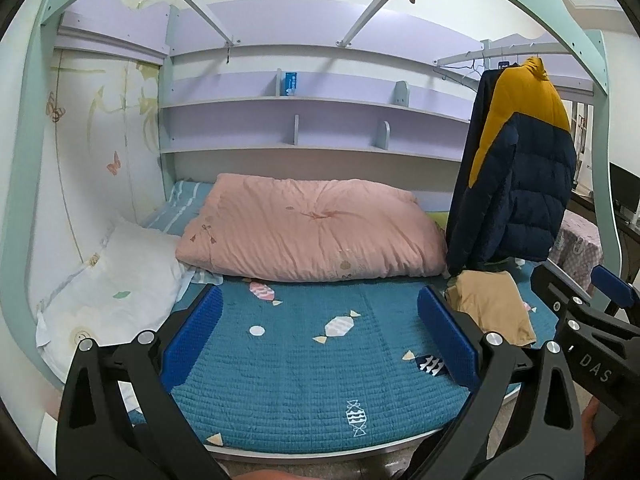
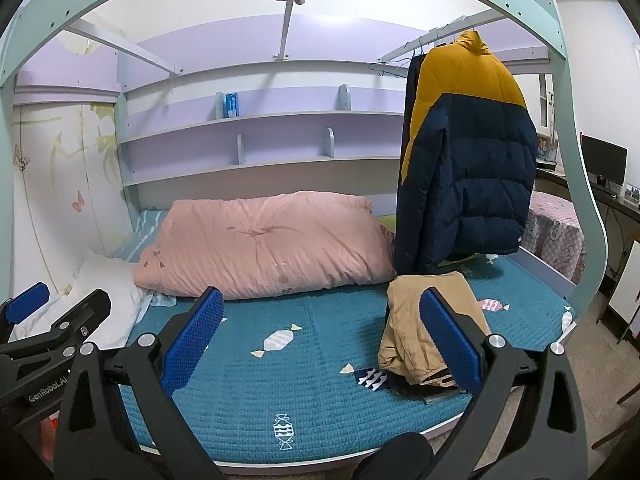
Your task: Fold large clothes
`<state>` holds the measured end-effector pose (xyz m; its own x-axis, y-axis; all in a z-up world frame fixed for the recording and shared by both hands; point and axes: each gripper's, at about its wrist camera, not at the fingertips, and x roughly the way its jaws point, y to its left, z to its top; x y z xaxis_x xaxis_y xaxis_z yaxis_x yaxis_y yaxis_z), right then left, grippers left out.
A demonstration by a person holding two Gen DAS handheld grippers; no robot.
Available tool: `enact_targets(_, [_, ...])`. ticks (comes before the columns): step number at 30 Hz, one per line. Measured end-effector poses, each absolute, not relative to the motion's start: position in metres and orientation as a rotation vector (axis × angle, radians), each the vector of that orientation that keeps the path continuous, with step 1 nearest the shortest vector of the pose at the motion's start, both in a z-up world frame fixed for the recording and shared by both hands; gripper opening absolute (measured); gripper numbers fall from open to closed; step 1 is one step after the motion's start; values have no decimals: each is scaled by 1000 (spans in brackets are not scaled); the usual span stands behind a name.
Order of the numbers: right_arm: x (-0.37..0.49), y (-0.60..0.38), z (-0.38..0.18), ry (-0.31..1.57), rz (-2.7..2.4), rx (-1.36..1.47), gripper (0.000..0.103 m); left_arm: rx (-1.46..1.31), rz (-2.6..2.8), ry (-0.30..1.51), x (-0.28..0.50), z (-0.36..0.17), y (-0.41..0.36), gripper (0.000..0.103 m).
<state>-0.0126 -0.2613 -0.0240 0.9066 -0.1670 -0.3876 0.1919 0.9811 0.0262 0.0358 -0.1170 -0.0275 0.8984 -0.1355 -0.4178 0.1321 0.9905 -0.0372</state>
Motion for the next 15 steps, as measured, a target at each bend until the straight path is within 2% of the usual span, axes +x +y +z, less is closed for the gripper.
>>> enact_targets(15, [-13,-262,-25,412,-189,62,95,-10,-140,454,38,-31,-120,98])
